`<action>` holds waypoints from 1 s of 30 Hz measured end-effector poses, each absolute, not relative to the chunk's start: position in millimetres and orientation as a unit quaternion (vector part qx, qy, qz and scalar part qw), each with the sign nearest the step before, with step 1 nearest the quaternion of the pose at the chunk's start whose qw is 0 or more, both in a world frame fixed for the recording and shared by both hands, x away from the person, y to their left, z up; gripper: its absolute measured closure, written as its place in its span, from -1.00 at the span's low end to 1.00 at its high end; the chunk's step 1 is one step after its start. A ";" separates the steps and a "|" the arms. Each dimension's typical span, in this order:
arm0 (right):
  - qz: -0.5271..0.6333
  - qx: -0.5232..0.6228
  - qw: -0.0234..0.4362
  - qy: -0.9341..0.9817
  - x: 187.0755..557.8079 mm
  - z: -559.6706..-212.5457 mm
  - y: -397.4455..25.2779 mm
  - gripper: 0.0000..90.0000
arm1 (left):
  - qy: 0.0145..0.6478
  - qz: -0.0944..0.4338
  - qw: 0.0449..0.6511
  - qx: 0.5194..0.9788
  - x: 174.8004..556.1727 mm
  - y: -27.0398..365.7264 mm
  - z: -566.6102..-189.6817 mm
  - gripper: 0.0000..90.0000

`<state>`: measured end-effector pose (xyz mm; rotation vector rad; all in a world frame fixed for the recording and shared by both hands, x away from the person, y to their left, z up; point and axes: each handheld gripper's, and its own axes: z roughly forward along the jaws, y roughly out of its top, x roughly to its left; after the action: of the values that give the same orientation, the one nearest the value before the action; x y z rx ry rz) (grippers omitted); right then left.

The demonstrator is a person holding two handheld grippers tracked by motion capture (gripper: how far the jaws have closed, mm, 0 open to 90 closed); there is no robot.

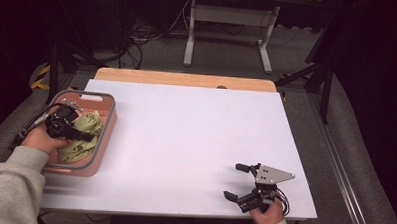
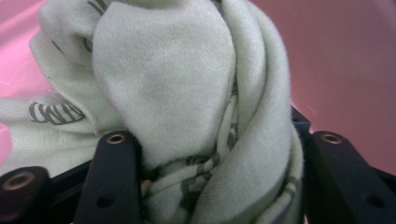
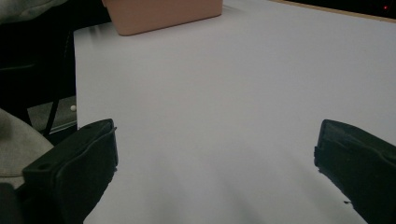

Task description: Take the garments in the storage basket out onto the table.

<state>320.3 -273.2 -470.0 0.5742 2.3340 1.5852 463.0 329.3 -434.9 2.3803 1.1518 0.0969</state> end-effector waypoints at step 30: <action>0.544 0.199 0.130 0.805 320.8 -470.8 -272.4 -1.00 | 0.421 0.082 0.324 0.843 433.8 342.7 -408.1 0.24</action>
<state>320.8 -272.4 -470.8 0.5770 2.3383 1.5824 433.8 342.7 -408.1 2.2114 1.1036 0.2144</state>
